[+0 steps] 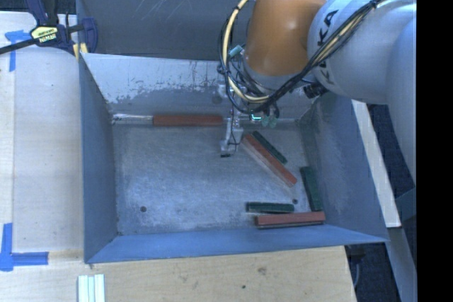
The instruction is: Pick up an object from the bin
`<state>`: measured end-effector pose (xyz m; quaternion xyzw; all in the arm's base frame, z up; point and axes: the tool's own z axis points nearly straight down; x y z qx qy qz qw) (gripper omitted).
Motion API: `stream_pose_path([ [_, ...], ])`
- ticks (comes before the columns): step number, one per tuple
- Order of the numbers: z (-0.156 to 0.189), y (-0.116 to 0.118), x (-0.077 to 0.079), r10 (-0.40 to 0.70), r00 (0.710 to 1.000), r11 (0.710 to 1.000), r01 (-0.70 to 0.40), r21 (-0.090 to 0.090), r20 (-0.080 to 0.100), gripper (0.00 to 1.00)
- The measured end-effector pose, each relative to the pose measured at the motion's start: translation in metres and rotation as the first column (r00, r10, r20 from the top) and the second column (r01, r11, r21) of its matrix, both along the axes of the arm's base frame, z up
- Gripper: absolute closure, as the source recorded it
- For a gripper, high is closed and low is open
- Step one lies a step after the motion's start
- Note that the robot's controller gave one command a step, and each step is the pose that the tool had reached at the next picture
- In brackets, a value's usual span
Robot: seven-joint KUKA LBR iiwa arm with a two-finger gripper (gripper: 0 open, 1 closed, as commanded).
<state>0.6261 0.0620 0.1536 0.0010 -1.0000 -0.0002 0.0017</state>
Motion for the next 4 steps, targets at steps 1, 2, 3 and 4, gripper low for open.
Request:
stream_pose_path([
  [1,0.004,0.000,0.002,-0.001,1.000,1.000,0.001,0.000,0.007,0.00],
  [2,-0.049,-0.051,-0.003,0.039,0.999,0.999,-0.039,0.000,0.014,0.00],
  [3,-0.081,-0.066,-0.005,-0.011,1.000,1.000,0.011,-0.004,0.002,0.00],
  [4,-0.067,-0.067,-0.015,-0.270,0.963,0.963,0.270,0.001,0.004,0.00],
])
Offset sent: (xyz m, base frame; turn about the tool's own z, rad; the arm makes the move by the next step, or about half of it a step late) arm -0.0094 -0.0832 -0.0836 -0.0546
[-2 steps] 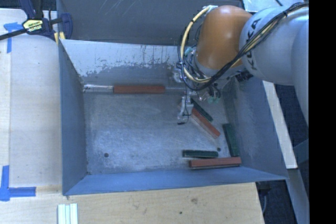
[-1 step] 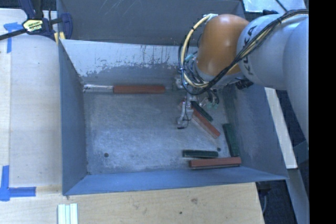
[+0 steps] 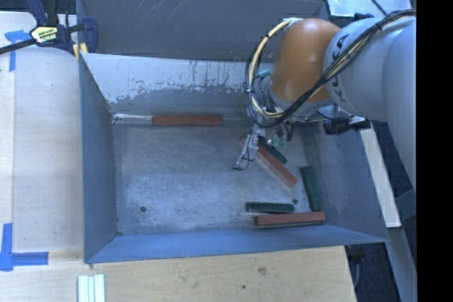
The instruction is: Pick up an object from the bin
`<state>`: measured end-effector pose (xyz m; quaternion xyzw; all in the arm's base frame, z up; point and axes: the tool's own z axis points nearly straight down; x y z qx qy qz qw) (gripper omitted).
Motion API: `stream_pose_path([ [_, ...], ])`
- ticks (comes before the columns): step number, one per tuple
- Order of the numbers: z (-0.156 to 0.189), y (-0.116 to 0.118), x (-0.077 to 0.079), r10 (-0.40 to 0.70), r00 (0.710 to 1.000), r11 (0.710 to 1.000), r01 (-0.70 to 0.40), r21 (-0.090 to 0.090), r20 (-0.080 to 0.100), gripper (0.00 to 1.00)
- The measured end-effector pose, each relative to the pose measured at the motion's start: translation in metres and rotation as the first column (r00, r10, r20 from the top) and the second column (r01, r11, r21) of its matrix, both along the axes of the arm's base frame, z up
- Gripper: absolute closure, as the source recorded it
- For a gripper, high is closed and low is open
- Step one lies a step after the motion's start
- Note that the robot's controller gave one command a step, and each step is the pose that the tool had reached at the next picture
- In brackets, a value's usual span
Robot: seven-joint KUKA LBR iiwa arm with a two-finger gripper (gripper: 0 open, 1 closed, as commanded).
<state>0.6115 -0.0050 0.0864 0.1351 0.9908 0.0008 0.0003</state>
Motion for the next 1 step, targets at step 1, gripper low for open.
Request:
stream_pose_path([
  [1,-0.0083,-0.0339,0.0037,-0.023,1.000,1.000,0.023,-0.002,0.004,0.00],
])
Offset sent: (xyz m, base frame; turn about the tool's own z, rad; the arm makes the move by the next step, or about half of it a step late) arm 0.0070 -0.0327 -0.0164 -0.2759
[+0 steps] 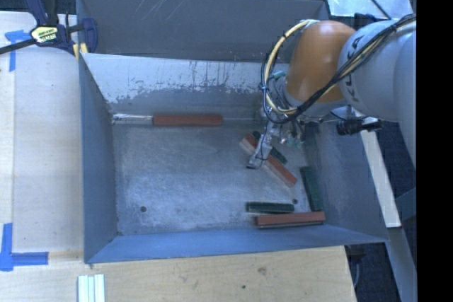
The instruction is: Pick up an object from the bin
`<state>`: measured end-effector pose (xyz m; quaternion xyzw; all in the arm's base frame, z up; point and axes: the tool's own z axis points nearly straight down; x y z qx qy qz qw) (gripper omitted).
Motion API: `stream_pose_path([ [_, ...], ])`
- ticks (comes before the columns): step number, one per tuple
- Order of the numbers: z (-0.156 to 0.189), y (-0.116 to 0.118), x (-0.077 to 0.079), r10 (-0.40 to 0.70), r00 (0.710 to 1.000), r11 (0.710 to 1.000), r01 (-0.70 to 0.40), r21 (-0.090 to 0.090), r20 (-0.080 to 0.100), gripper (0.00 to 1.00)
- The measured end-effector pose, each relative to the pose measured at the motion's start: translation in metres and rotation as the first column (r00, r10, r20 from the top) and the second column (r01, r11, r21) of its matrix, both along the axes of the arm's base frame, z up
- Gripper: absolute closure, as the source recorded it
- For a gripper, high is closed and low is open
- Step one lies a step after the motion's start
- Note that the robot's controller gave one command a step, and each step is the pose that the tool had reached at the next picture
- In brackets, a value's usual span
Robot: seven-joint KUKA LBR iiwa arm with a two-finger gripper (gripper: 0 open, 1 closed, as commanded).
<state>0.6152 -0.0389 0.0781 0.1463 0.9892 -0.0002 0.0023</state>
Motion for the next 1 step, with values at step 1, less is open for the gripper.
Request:
stream_pose_path([
  [1,-0.0059,-0.0010,0.0054,0.291,0.957,0.957,-0.291,-0.004,0.003,1.00],
])
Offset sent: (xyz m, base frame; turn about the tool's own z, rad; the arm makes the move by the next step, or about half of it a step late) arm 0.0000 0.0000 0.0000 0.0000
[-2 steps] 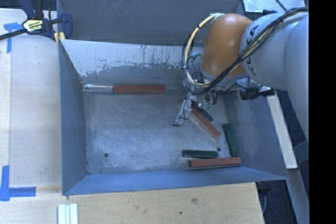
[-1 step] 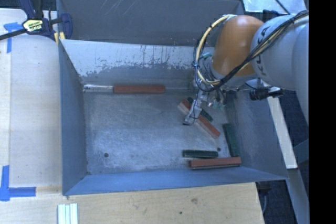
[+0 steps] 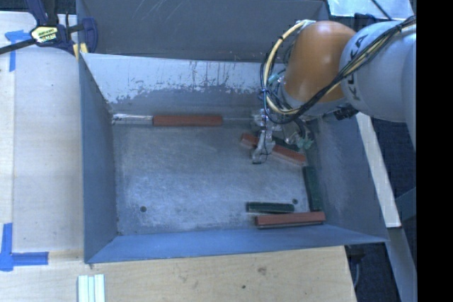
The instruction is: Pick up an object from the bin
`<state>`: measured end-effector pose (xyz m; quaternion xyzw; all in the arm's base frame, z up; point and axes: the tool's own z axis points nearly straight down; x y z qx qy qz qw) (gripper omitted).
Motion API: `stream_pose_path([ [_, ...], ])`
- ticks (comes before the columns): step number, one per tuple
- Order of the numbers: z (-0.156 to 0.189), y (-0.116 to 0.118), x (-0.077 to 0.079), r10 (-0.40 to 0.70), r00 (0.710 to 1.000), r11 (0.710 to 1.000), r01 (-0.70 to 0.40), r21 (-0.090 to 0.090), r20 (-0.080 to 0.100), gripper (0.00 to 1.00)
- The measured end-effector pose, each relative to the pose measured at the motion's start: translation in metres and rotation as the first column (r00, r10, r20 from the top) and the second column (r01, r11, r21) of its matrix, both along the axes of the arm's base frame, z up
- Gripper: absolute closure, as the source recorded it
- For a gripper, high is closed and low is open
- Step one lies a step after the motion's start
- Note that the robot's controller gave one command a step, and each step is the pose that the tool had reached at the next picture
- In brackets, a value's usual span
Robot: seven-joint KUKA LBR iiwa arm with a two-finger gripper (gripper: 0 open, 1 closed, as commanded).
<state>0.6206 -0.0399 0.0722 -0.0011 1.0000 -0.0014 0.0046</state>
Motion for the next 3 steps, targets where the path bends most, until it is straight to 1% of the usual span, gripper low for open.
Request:
stream_pose_path([
  [1,0.000,0.000,0.000,-0.001,1.000,1.000,0.001,0.001,0.000,1.00],
  [2,0.114,-0.052,-0.016,-0.011,1.000,1.000,0.011,0.002,-0.006,1.00],
  [3,0.114,-0.052,-0.016,-0.012,1.000,1.000,0.012,0.003,-0.006,1.00],
])
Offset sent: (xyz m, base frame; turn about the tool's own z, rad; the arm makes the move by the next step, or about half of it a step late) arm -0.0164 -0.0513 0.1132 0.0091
